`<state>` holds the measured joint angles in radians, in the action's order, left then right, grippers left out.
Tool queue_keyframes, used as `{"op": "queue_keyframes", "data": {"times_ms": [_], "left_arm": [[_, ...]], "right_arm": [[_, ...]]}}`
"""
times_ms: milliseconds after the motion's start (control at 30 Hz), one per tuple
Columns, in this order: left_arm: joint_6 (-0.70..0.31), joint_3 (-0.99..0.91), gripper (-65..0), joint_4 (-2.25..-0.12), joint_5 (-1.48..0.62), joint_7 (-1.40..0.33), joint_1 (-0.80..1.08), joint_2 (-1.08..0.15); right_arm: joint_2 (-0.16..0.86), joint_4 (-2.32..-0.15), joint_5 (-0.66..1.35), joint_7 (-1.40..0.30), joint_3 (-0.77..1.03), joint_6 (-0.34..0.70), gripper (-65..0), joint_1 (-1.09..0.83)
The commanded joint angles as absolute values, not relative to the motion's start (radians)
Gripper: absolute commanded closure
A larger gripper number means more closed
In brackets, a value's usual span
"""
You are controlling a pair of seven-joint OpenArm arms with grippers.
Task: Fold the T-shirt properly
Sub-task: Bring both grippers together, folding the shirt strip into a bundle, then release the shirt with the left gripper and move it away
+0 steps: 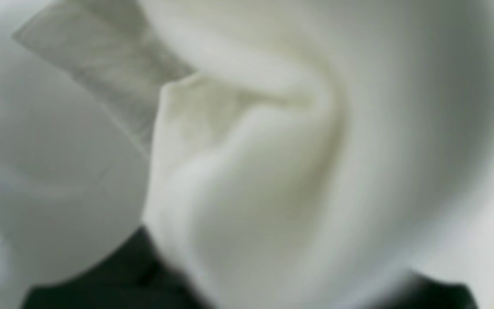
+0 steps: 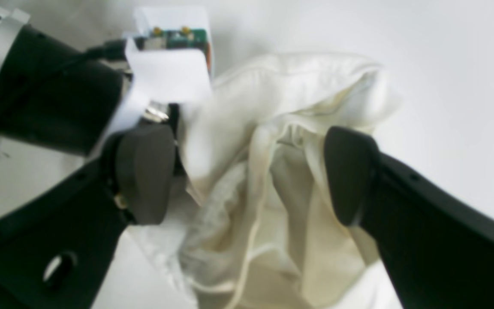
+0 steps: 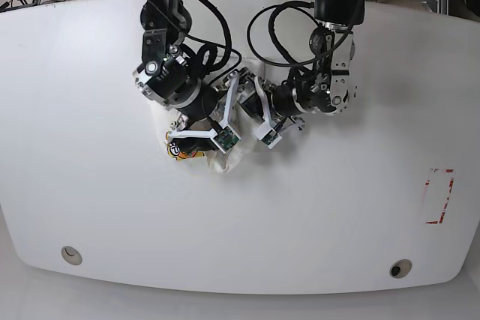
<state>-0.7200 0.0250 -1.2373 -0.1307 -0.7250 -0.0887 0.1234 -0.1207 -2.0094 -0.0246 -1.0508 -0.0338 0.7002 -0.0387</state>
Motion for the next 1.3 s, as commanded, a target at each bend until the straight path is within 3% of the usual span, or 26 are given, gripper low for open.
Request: {"op": "queue_keyframes", "data": {"times_ms": [0,267,633,900,1267], "left_arm": [[-0.698,0.007,0.0,-1.224,0.008,-0.934,-0.071,0.111],[-0.698,-0.033,-0.6,-1.276,-0.140,-0.937,-0.084,0.091],[-0.698,-0.136,-24.7,-1.409,-0.420,-0.940,-0.077,0.082],[-0.698,-0.217,-32.8,-1.554,-0.596,-0.941,-0.041,0.081],[-0.698,-0.208,-32.6,-1.701,-0.765,-0.941,0.018,-0.058]], "right_arm": [[-0.125,-2.032,-0.007,-1.024,0.012,0.698,-50.9,-0.028],[-0.119,-2.026,0.286,-1.036,0.272,0.698,-50.9,-0.030],[0.008,-2.023,0.728,-1.176,0.438,0.698,-50.9,-0.030],[0.015,-2.026,0.756,-1.196,0.404,0.698,-50.9,-0.087],[0.081,-2.026,0.754,-1.130,0.288,0.698,-50.9,-0.120]]}}
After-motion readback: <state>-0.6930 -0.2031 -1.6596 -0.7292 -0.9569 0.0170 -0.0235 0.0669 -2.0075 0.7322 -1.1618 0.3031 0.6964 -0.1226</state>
